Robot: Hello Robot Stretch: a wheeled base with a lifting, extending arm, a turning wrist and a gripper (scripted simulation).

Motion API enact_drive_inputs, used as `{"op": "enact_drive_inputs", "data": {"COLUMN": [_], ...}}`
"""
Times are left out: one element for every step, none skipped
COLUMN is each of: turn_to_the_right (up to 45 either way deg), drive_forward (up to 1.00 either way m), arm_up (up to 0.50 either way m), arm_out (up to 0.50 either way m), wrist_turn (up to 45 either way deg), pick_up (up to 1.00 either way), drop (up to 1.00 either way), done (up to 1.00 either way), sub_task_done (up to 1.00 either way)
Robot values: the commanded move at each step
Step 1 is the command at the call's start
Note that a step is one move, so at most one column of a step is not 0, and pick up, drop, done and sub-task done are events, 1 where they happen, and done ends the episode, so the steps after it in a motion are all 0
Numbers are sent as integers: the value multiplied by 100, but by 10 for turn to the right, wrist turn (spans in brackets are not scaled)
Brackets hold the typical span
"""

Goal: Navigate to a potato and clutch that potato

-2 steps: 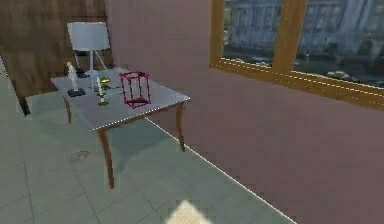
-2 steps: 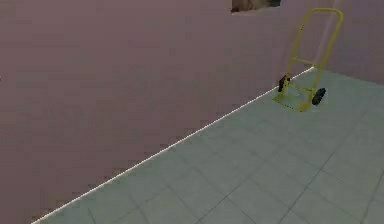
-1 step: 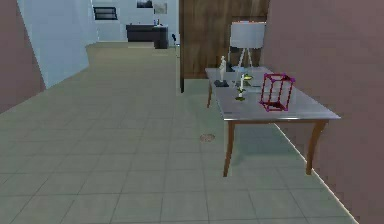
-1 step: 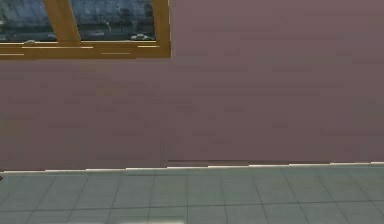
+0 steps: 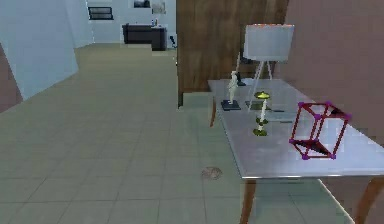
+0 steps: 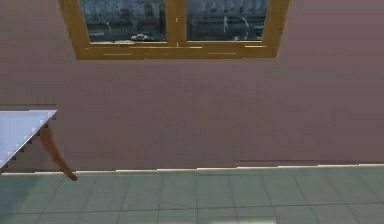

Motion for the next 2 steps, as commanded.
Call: {"op": "enact_drive_inputs", "data": {"turn_to_the_right": [-120, 0], "drive_forward": [0, 100], "arm_up": [0, 0], "arm_out": [0, 0], "wrist_turn": [0, 0], "pick_up": [0, 0], "drop": [0, 0], "done": [0, 0], "sub_task_done": [0, 0]}}
